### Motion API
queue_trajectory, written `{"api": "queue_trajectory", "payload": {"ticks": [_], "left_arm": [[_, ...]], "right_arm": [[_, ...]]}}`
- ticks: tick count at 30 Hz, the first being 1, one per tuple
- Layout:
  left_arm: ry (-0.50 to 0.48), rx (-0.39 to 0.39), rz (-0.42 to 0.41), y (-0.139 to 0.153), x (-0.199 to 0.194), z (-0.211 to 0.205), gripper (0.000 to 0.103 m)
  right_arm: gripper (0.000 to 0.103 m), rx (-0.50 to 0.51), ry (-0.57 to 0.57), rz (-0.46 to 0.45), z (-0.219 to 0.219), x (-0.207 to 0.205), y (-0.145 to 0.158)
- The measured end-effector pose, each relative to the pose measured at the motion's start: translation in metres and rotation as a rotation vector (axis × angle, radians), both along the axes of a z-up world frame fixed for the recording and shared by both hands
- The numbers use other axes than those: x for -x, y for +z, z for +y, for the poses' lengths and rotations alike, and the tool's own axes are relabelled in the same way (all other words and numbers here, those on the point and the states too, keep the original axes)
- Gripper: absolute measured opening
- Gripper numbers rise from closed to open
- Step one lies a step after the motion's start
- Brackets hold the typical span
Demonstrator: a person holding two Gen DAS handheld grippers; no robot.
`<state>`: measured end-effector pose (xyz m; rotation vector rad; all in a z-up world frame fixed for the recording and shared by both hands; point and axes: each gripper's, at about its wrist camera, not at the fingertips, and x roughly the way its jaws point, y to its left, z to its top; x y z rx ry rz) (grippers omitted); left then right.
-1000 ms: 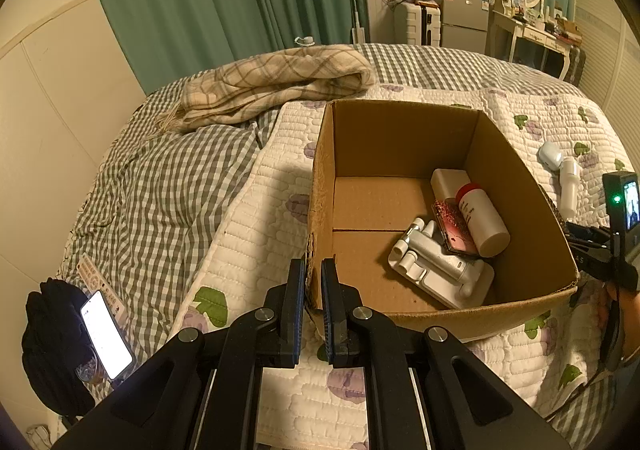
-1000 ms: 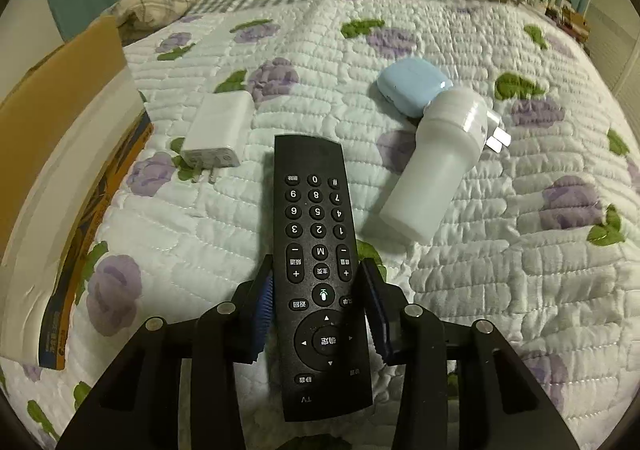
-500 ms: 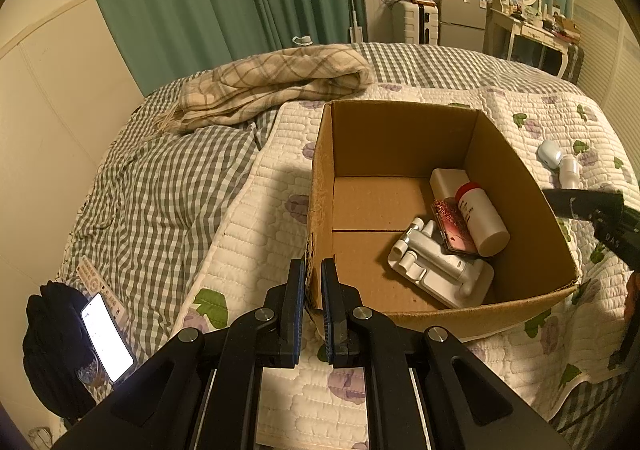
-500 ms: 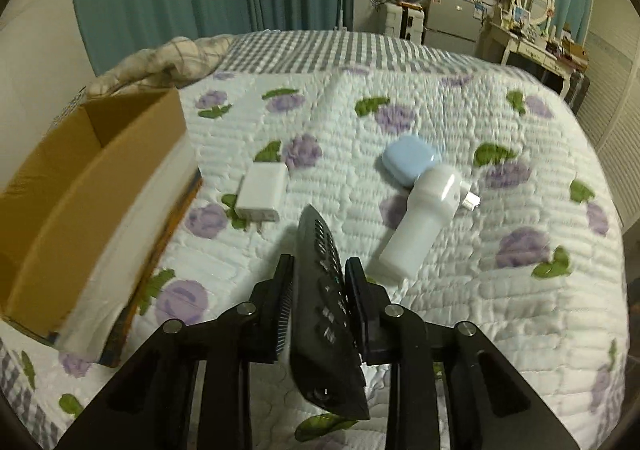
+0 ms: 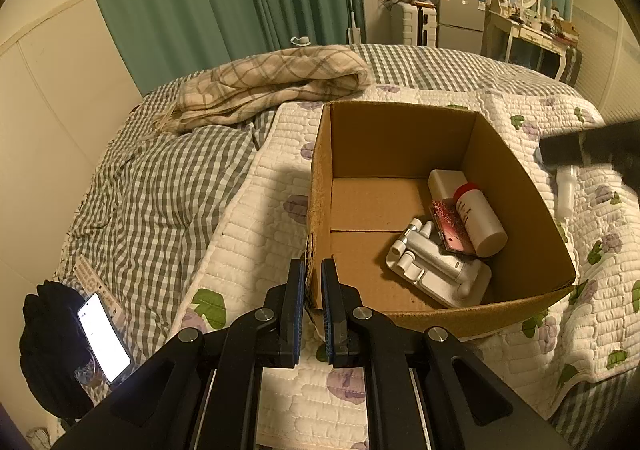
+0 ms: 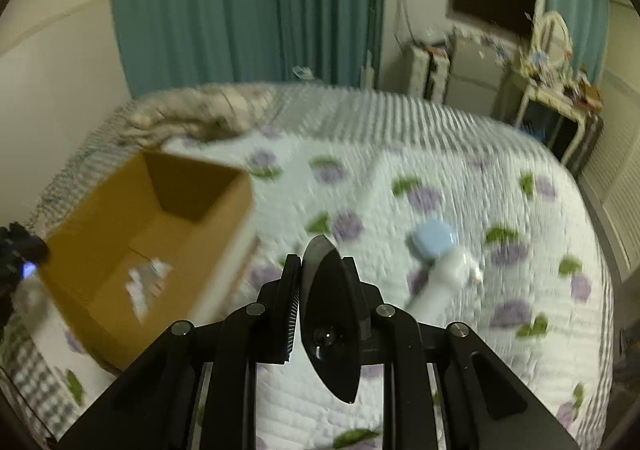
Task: Organize rigid objects
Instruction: 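Carry the black remote into the box with the right gripper and release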
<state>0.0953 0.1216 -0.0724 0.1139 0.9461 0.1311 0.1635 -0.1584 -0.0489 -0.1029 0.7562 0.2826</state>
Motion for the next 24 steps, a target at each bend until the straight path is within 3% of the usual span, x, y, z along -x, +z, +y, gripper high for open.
{"api": "queue_trajectory", "payload": {"ticks": [5, 9, 16, 24], "left_arm": [[-0.001, 0.002, 0.000, 0.000, 0.000, 0.000, 0.008], [-0.004, 0.011, 0.001, 0.000, 0.000, 0.000, 0.008], [-0.005, 0.016, 0.002, -0.001, 0.000, 0.000, 0.008], [-0.007, 0.021, 0.005, -0.001, 0.000, 0.001, 0.008]], "right_arm": [[0.019, 0.002, 0.093, -0.080, 0.044, -0.009, 0.038], [0.019, 0.019, 0.177, -0.094, 0.088, -0.020, 0.043], [0.019, 0.057, 0.272, -0.025, 0.146, -0.036, 0.005], [0.019, 0.138, 0.285, 0.047, 0.157, -0.044, -0.044]]}}
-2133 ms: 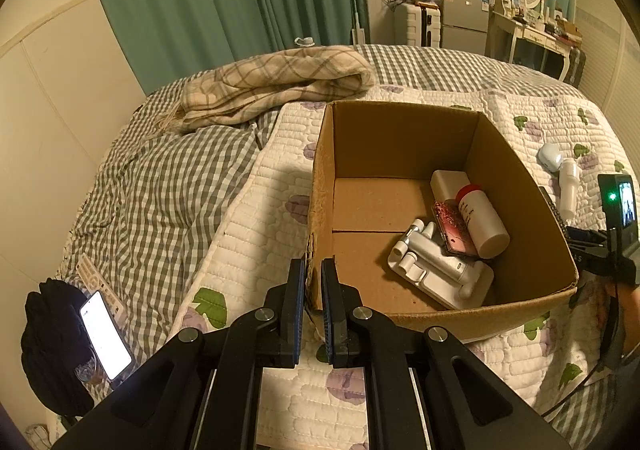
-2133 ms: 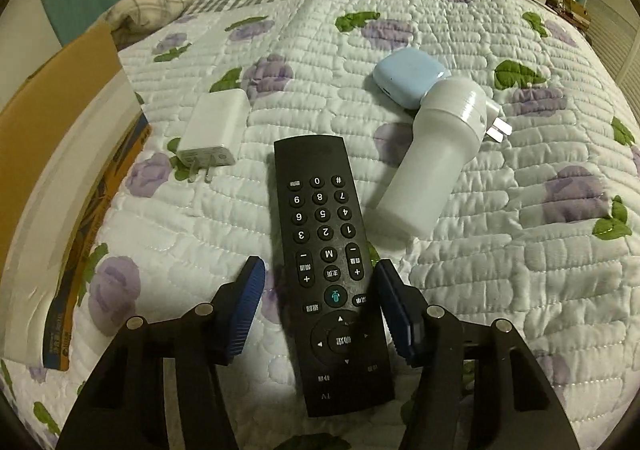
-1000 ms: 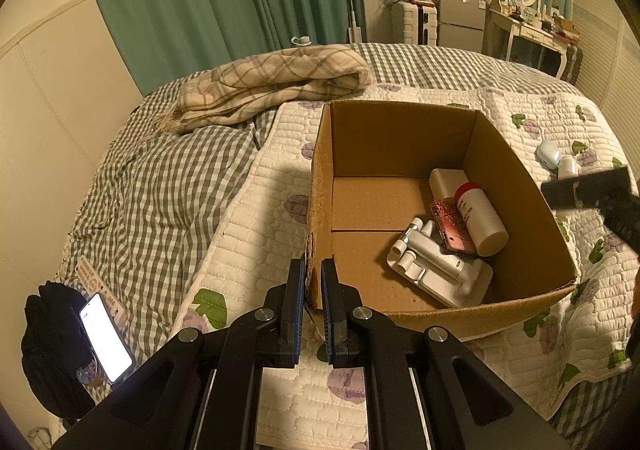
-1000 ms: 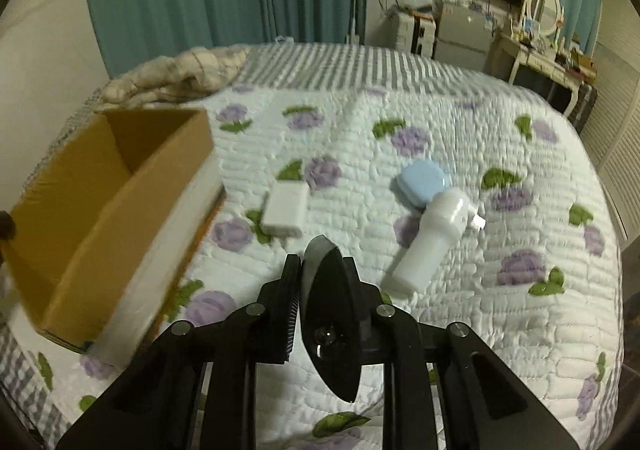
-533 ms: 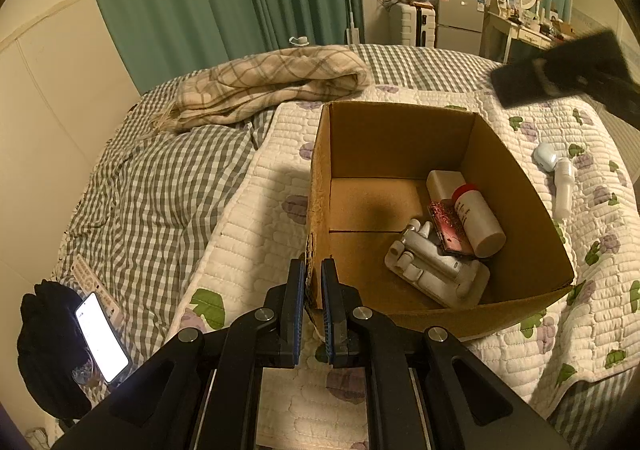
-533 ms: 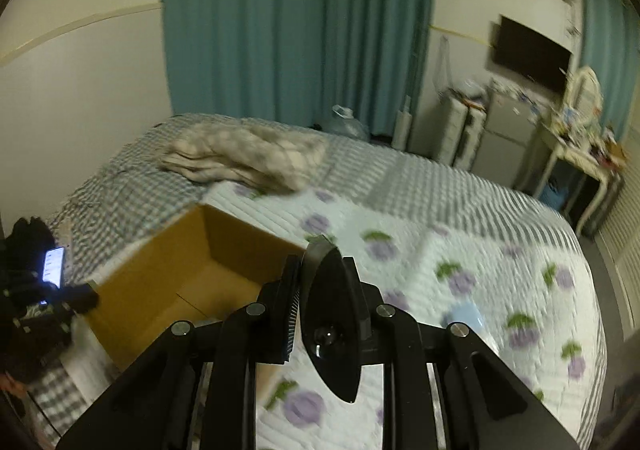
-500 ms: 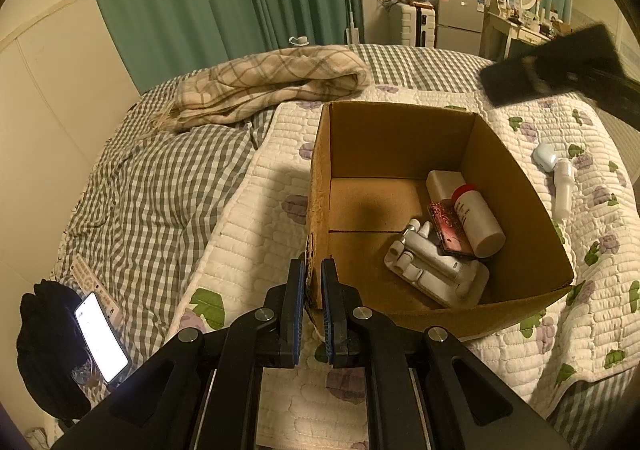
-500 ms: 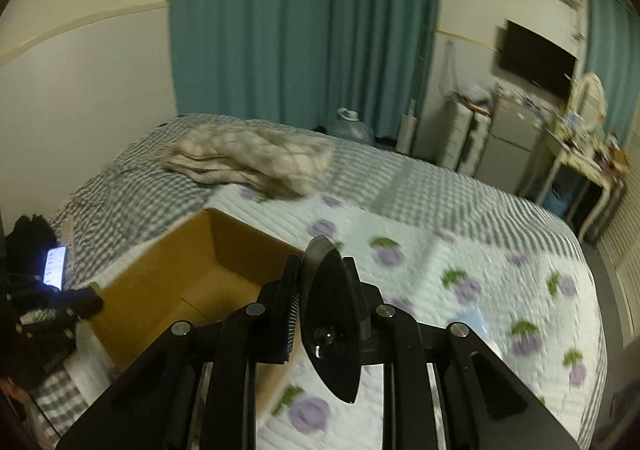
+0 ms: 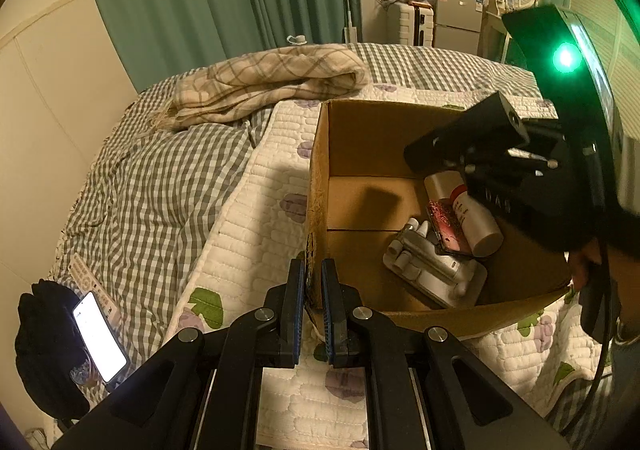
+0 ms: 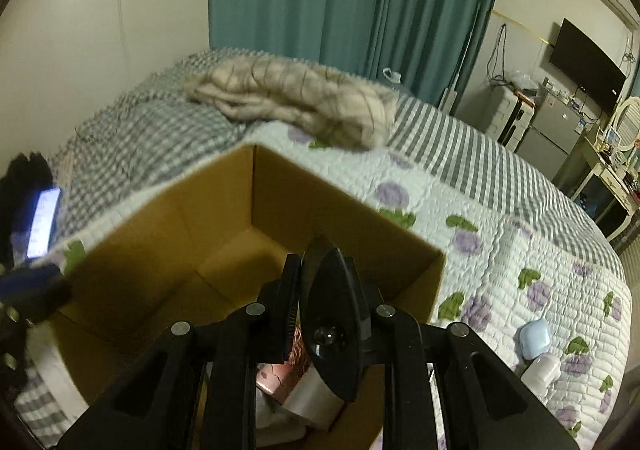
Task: Organize rigid objects
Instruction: 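Carry the black remote into the box with the right gripper and release, then grasp the white charger with the right gripper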
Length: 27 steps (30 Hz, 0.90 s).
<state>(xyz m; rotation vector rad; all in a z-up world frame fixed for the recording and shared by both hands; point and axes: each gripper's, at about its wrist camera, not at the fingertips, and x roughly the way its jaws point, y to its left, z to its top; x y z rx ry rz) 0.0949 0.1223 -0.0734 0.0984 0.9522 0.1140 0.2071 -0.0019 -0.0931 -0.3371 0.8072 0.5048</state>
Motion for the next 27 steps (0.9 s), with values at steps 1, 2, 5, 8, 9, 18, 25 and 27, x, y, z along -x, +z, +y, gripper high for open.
{"api": "queue_trajectory", "payload": {"ticks": [1, 2, 5, 8, 9, 18, 25, 27], "left_arm": [[0.001, -0.005, -0.002, 0.000, 0.000, 0.000, 0.008], [0.002, -0.009, -0.003, 0.000, 0.000, -0.001, 0.008], [0.004, -0.006, -0.003, 0.001, 0.000, 0.000, 0.008], [0.004, -0.008, -0.002, 0.001, 0.000, 0.000, 0.008], [0.005, -0.010, -0.003, 0.002, 0.000, -0.001, 0.008], [0.007, -0.015, -0.001, 0.001, 0.002, -0.001, 0.008], [0.008, -0.021, -0.003, 0.001, 0.003, -0.001, 0.008], [0.009, -0.023, -0.002, 0.002, 0.002, -0.001, 0.008]], "right_arm": [[0.019, 0.002, 0.007, 0.001, -0.001, 0.002, -0.001], [0.019, 0.003, 0.012, 0.000, -0.003, 0.005, -0.001], [0.020, 0.007, 0.026, 0.019, -0.006, 0.013, -0.003], [0.020, 0.000, 0.044, 0.019, -0.007, 0.022, -0.003], [0.028, -0.006, 0.048, 0.016, -0.007, 0.026, -0.002], [0.088, -0.146, -0.048, -0.071, -0.060, 0.049, 0.044], [0.094, -0.153, -0.229, -0.180, -0.140, 0.045, 0.075], [0.094, -0.159, -0.284, -0.171, -0.162, 0.040, 0.071]]}}
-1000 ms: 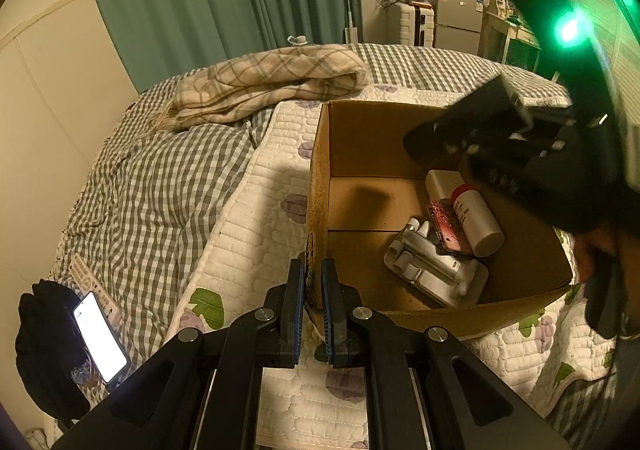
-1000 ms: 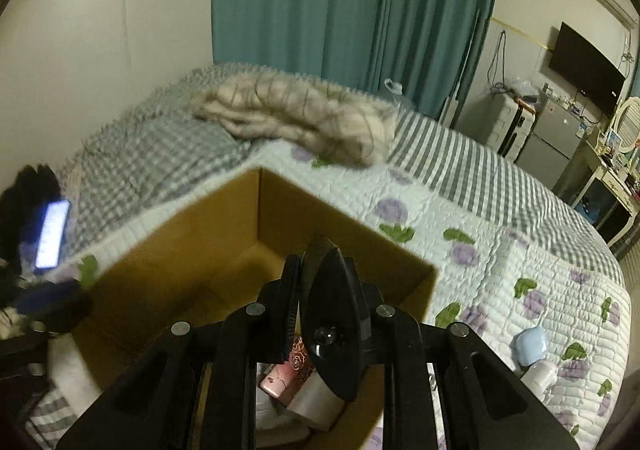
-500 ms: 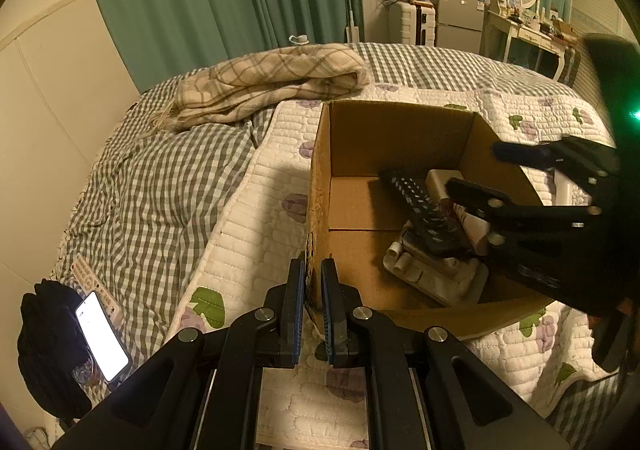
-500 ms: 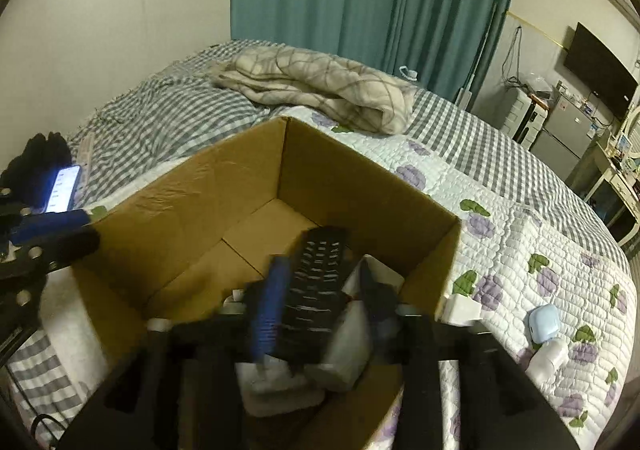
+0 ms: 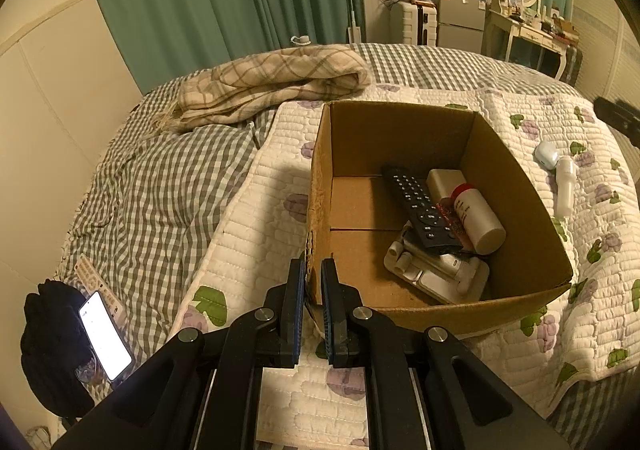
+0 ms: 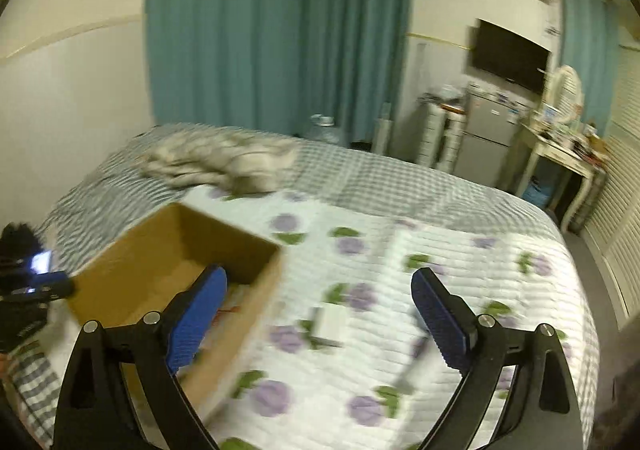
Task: Organize rigid objects
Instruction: 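Grasp the white charger with the right gripper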
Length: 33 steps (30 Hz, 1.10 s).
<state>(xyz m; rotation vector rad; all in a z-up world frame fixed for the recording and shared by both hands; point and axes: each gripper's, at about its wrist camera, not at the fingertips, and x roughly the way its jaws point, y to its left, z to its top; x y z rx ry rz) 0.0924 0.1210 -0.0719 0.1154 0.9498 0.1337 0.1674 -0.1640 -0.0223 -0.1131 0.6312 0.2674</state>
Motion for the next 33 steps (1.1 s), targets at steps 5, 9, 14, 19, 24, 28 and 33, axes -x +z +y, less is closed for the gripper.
{"api": "queue_trajectory", "payload": {"ticks": [5, 9, 14, 19, 24, 28, 33], "left_arm": [[0.002, -0.004, 0.001, 0.000, 0.001, 0.000, 0.008], [0.008, -0.012, 0.002, 0.001, 0.001, -0.001, 0.008], [0.013, -0.005, 0.006, 0.002, 0.000, -0.001, 0.008], [0.014, -0.003, 0.007, 0.002, -0.001, -0.002, 0.008], [0.012, -0.007, 0.007, 0.003, 0.000, -0.002, 0.008], [0.013, -0.004, 0.007, 0.003, 0.000, -0.001, 0.008], [0.013, -0.004, 0.007, 0.003, 0.000, -0.002, 0.008]], "right_arm": [[0.094, 0.000, -0.113, 0.052, -0.038, -0.016, -0.031], [0.094, 0.010, -0.107, 0.129, -0.038, -0.028, -0.073], [0.094, 0.030, -0.056, 0.217, -0.014, -0.044, -0.128], [0.094, -0.001, -0.006, 0.270, 0.006, -0.062, -0.152], [0.084, 0.015, 0.005, 0.284, 0.018, -0.077, -0.166], [0.071, 0.034, 0.007, 0.301, 0.024, -0.085, -0.176], [0.061, 0.043, 0.002, 0.295, 0.027, -0.093, -0.178]]}}
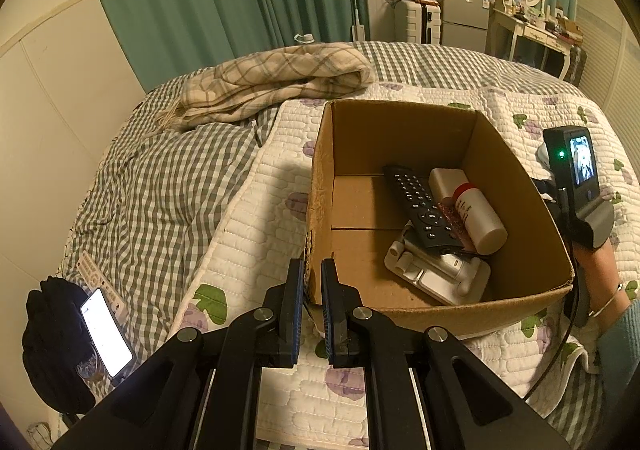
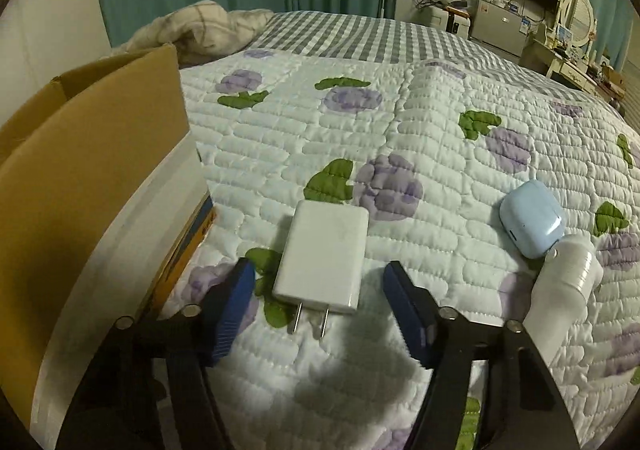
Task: Organize rigid objects
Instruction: 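Grasp the white charger with the right gripper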
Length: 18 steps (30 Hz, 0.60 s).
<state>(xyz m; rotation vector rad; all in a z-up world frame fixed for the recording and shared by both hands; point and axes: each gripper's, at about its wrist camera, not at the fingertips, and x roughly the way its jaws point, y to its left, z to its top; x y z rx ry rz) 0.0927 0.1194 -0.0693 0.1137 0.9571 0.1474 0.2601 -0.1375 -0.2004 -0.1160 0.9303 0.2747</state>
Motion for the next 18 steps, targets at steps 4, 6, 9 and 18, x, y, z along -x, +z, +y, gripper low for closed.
{"api": "queue_trajectory", "payload": {"ticks": [4, 6, 9, 18], "left_arm": [[-0.001, 0.003, 0.000, 0.000, 0.000, 0.000, 0.008], [-0.001, 0.003, -0.001, 0.000, 0.001, 0.000, 0.008], [-0.001, 0.004, 0.000, 0.000, 0.001, 0.000, 0.008], [-0.001, 0.003, -0.001, 0.000, 0.001, 0.000, 0.008]], "right_arm": [[0.048, 0.002, -0.006, 0.003, 0.000, -0.003, -0.002], [0.043, -0.002, -0.001, 0.001, -0.001, -0.002, -0.001], [0.043, 0.002, -0.002, -0.005, -0.001, 0.000, 0.000], [0.041, -0.034, -0.025, -0.053, -0.012, 0.021, 0.022]]}}
